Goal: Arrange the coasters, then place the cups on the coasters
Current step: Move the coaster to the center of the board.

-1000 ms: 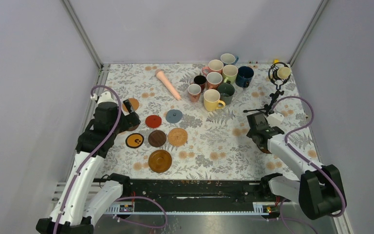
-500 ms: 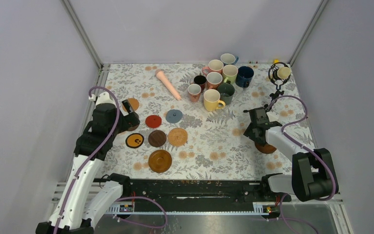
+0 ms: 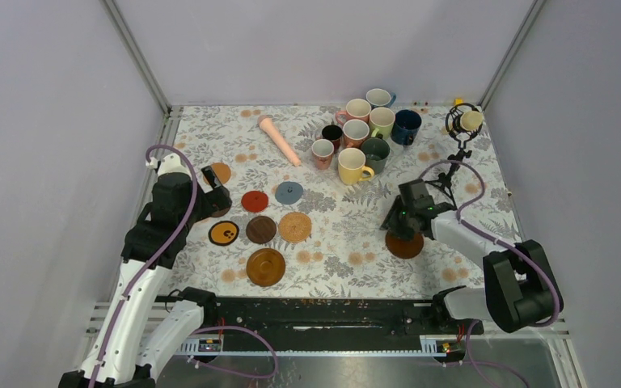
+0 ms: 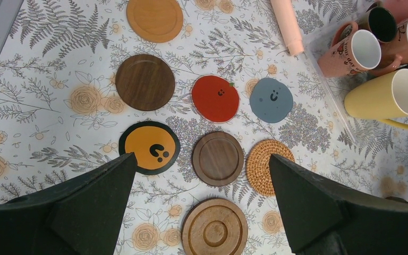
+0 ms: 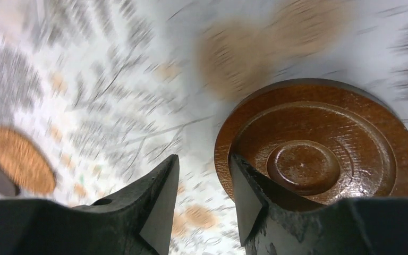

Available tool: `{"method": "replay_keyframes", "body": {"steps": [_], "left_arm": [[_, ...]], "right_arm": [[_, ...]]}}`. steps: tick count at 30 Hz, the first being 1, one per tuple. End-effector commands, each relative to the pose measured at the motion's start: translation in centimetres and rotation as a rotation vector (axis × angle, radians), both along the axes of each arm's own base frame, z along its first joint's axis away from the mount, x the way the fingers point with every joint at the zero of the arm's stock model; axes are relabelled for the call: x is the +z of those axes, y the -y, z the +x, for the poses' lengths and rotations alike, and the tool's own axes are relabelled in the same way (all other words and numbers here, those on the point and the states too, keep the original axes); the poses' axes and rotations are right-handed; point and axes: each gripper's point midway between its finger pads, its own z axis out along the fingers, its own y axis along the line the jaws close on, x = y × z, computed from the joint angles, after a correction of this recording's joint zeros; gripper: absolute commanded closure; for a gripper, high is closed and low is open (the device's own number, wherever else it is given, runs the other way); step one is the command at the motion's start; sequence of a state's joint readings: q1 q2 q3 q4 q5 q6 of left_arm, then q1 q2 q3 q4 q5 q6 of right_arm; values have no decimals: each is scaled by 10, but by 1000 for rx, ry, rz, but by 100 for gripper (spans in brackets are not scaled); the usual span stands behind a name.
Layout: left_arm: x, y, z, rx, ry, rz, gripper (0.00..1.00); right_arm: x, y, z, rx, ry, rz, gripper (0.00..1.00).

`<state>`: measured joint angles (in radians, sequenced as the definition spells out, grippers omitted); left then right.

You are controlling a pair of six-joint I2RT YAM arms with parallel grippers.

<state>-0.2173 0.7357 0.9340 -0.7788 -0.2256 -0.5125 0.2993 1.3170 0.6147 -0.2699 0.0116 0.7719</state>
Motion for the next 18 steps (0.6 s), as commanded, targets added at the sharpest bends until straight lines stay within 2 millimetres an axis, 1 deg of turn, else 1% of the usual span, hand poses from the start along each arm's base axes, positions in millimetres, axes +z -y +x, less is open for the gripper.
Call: {"method": "replay_keyframes", "body": {"steps": [1,3,7,9,12,15,18], "left_arm": [[16,-2,3,7,58,7,1],[17,-3,2,10,62,8,1],[18,-5,1,18,68,12,1],[18,-5,1,18,67,11,1],[18,-5,2,21,67,11,1],[18,-6,2,25,67,13,1],[18,-7,1,32,68,16,1]], "right_arm": [[-9,-57,-38,183,-116,101,52],[-12,-75,-49,228,-130,121,52],[-19,-108,-78,318,-156,150,52],[-21,-127,-95,374,-166,168,52],[-20,-159,-111,478,-167,211,52],[-20,-188,-121,577,-169,230,52],[-18,-214,-124,663,-156,259,52]]}}
